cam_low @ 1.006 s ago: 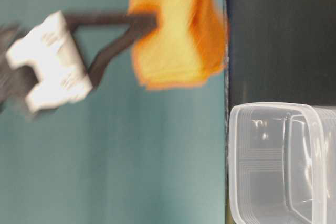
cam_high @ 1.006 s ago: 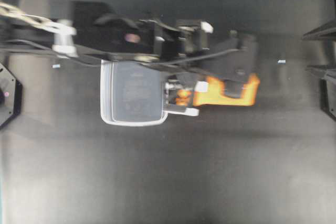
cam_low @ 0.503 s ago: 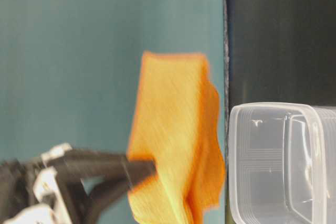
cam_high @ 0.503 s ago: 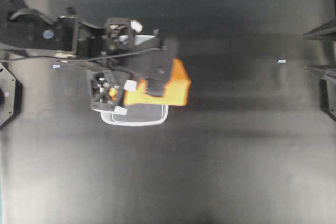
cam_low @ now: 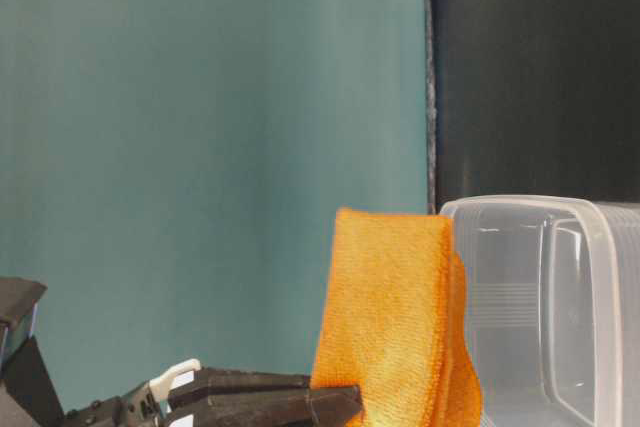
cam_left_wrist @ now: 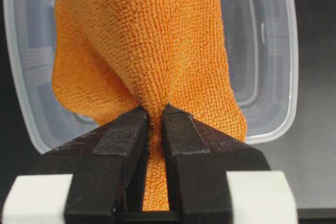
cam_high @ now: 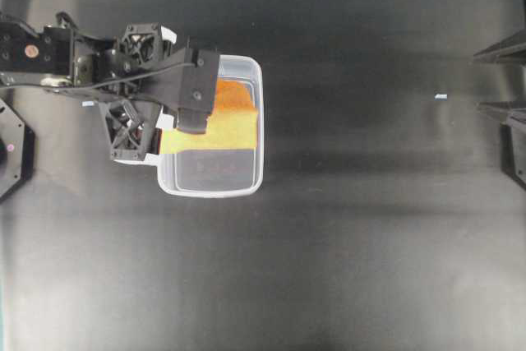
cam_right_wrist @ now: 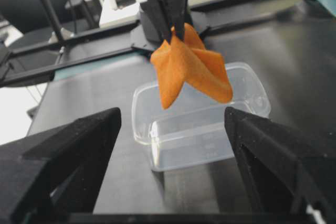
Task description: Place the orange towel into the container with the left arm.
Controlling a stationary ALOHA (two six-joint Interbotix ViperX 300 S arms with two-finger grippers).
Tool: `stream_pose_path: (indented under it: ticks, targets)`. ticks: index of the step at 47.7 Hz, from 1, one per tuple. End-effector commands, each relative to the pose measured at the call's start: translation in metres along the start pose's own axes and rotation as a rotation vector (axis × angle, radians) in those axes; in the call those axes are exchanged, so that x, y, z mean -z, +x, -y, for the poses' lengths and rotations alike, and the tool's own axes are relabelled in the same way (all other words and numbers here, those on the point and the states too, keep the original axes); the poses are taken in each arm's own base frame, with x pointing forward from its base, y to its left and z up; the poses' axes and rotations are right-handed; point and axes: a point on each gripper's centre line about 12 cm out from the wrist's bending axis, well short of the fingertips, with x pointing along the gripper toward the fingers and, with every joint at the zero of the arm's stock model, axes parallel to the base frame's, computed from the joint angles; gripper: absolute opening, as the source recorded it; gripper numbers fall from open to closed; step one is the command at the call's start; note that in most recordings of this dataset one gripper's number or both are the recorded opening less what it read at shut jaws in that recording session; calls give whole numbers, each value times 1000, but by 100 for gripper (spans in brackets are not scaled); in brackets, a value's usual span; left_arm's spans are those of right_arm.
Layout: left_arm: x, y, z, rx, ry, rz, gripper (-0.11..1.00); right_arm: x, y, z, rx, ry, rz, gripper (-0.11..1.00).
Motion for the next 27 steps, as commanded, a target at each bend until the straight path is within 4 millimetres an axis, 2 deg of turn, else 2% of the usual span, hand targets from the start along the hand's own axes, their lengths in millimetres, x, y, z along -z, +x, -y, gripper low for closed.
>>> stream_pose_path:
  ticks: [1, 24, 27]
  targets:
    - [-6, -7, -1, -9, 0, 47, 6, -3, 1, 0, 1, 3, 8, 77]
    - [-9, -3, -5, -20, -25, 88, 6, -3, 2, 0, 4, 2, 12, 77]
    - [-6, 1, -5, -18, -22, 70, 10, -5, 1, 0, 1, 2, 17, 77]
